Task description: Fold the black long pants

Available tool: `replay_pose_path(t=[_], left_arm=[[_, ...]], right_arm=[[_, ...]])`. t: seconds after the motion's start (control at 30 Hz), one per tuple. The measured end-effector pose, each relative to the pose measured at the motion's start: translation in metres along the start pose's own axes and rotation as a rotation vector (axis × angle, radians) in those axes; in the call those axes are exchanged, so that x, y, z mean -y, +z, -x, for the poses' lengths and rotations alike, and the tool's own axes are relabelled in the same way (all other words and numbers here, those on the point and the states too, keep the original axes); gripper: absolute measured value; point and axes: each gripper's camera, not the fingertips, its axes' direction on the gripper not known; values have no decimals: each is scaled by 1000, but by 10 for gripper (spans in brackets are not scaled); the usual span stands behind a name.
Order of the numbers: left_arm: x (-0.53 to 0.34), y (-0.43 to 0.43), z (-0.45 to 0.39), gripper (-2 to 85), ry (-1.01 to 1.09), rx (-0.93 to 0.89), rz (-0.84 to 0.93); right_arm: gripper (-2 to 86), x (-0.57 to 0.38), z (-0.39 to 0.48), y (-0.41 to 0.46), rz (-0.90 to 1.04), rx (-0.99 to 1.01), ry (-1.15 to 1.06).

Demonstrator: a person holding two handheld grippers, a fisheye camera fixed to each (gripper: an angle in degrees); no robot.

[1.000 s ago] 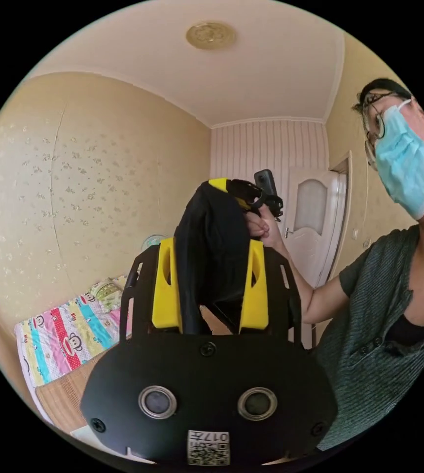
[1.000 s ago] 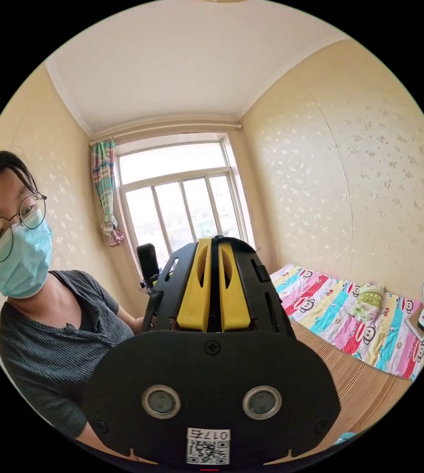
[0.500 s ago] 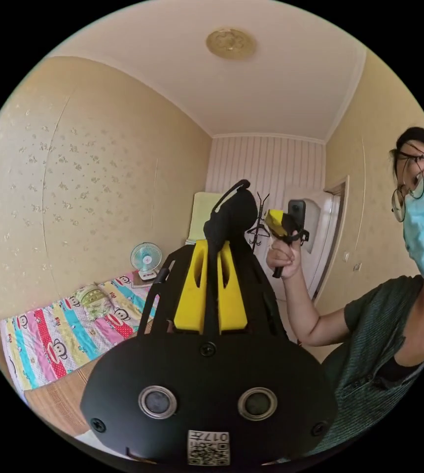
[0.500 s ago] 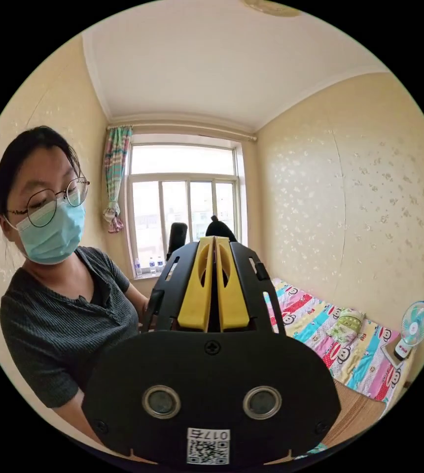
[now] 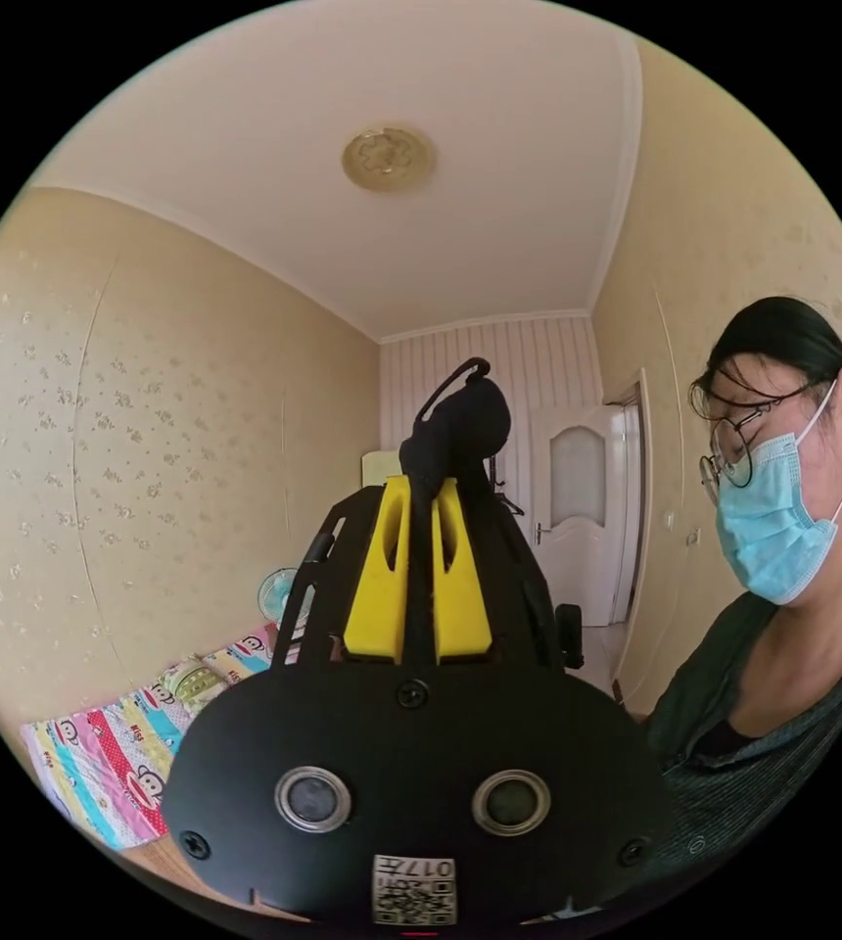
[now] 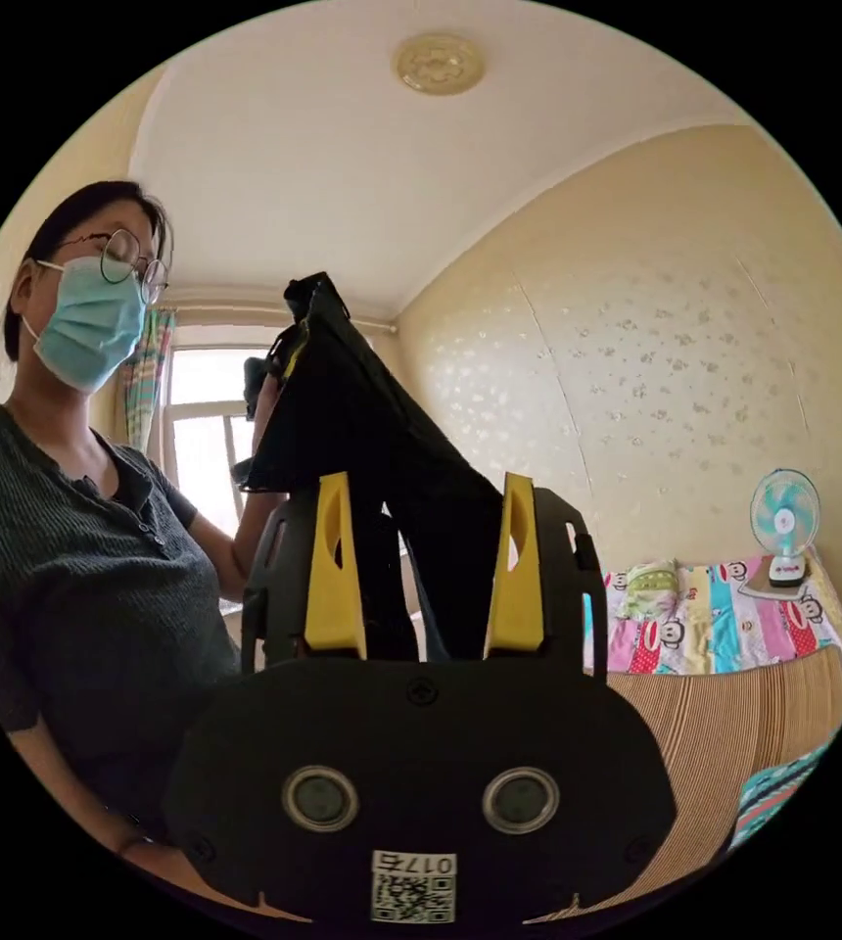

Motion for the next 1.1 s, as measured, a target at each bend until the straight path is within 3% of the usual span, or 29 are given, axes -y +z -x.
replay_pose_path(t=[0.1, 0.17, 0.4, 0.5, 0.7, 0.8, 0.97, 1.1], left_arm=[[5, -22, 10, 35, -34, 14, -18], [8, -45, 19, 37, -51, 61, -38], [28, -111, 76, 43, -119, -22, 35], [25, -134, 89, 30, -202, -39, -36], [51, -157, 68, 28, -92, 202, -137], [69, -148, 87, 21, -81, 213, -130], [79, -97, 186, 11, -196, 257, -23], [78, -6, 360, 12, -330, 320, 151]], right_arm=[[155, 49, 21, 28, 28, 91, -185], [44, 88, 31, 35, -46, 50, -268], [27, 204, 26, 50, -108, -20, -310], [25, 245, 38, 63, -91, -54, -323], [22, 293, 54, 70, -63, -184, -410], [22, 315, 40, 70, -34, -256, -412], [22, 351, -74, 111, 102, -352, -281], [24, 373, -231, 184, 223, -356, -74]])
